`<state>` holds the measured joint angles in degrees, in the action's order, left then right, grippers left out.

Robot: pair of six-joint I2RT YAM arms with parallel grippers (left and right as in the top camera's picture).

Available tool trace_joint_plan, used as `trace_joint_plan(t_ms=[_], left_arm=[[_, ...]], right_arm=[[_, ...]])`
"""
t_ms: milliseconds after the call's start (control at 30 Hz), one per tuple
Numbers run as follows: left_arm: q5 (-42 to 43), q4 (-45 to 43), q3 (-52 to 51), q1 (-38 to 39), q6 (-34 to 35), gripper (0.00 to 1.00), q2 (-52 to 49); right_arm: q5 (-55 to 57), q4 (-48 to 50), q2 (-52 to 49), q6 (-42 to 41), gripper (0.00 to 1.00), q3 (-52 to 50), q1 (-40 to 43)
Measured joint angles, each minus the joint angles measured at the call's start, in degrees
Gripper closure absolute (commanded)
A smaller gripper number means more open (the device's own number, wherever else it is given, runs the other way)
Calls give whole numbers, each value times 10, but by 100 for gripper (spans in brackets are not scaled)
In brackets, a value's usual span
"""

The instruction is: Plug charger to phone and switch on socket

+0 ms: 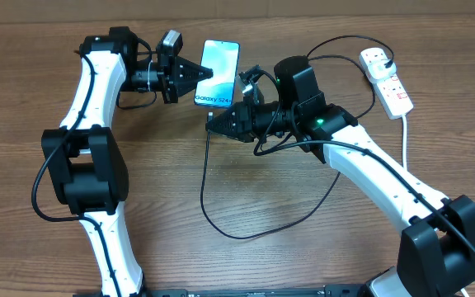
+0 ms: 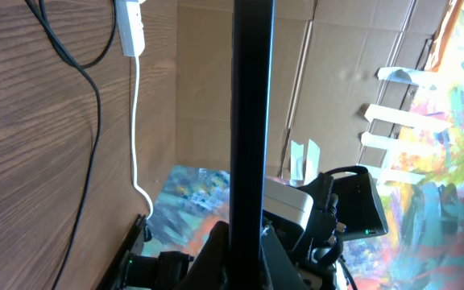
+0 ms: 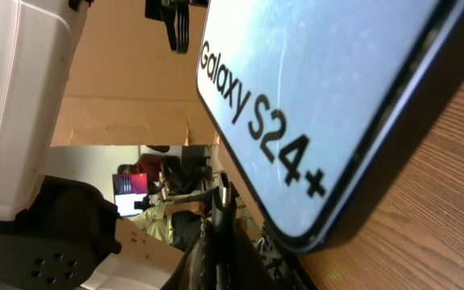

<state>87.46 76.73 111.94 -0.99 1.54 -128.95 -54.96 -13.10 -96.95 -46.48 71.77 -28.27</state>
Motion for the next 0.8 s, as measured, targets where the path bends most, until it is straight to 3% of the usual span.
trace_joint_plan(t_ms=[800], left_arm=[[0, 4, 0, 0, 0, 96, 0]], right_arm=[[12, 10, 0, 0, 96, 0, 1]])
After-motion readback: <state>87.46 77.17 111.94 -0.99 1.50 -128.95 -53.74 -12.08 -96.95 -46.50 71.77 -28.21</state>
